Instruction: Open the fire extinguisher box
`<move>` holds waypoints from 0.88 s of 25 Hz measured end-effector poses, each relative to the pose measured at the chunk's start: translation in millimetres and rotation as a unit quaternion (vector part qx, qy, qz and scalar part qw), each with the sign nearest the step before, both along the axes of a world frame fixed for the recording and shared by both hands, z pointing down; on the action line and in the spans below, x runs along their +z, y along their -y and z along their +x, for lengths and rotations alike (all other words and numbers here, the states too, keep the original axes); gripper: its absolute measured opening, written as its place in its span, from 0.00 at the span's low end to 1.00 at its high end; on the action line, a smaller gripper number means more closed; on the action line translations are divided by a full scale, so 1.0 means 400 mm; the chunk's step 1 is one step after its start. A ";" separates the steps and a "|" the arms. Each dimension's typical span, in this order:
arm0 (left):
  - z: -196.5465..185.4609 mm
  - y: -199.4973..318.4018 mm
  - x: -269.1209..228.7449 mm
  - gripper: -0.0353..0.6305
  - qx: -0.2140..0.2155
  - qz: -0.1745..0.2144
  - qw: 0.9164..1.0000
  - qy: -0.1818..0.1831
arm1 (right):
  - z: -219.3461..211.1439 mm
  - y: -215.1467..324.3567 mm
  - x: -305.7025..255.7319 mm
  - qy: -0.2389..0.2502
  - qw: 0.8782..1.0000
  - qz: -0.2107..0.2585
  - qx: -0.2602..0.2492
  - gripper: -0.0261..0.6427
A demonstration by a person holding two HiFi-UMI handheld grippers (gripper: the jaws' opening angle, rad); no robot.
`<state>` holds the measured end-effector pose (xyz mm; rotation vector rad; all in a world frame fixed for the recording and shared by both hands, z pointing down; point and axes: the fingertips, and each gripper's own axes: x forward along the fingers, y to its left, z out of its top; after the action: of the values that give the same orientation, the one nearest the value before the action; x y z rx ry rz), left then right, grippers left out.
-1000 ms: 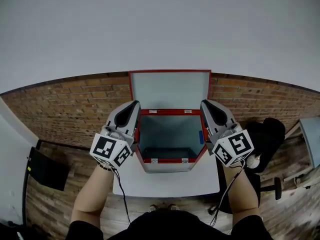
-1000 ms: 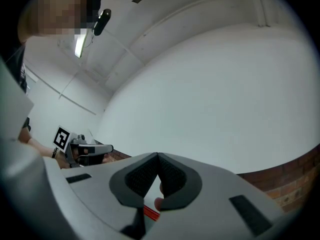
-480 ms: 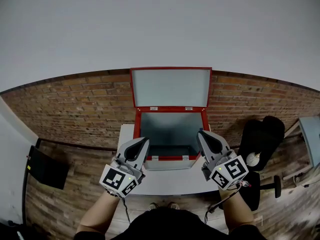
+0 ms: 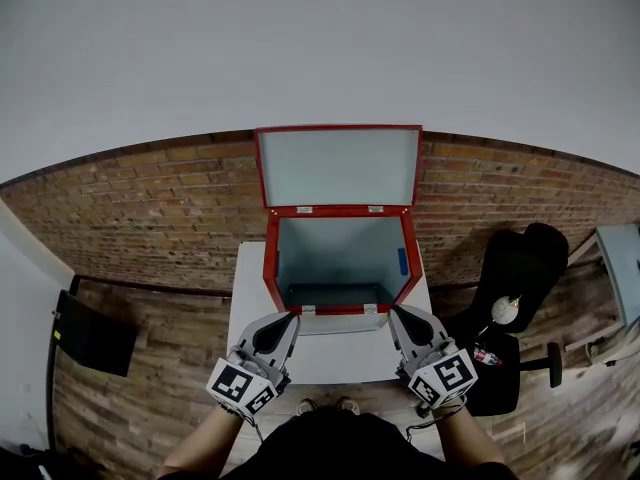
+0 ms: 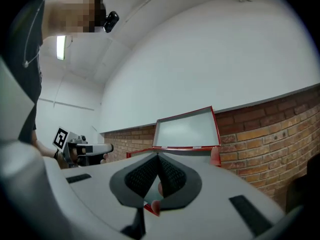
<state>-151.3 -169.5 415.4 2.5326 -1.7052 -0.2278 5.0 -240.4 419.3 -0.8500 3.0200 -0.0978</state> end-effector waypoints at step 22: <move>0.080 -0.031 0.104 0.12 0.018 -0.025 0.999 0.007 | -0.047 -0.084 0.116 -0.037 0.998 -0.041 -0.011 0.07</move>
<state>-119.2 -157.1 457.1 2.5315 -1.6475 -0.1632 -14.0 -206.8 465.5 -0.8438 3.1136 -0.1950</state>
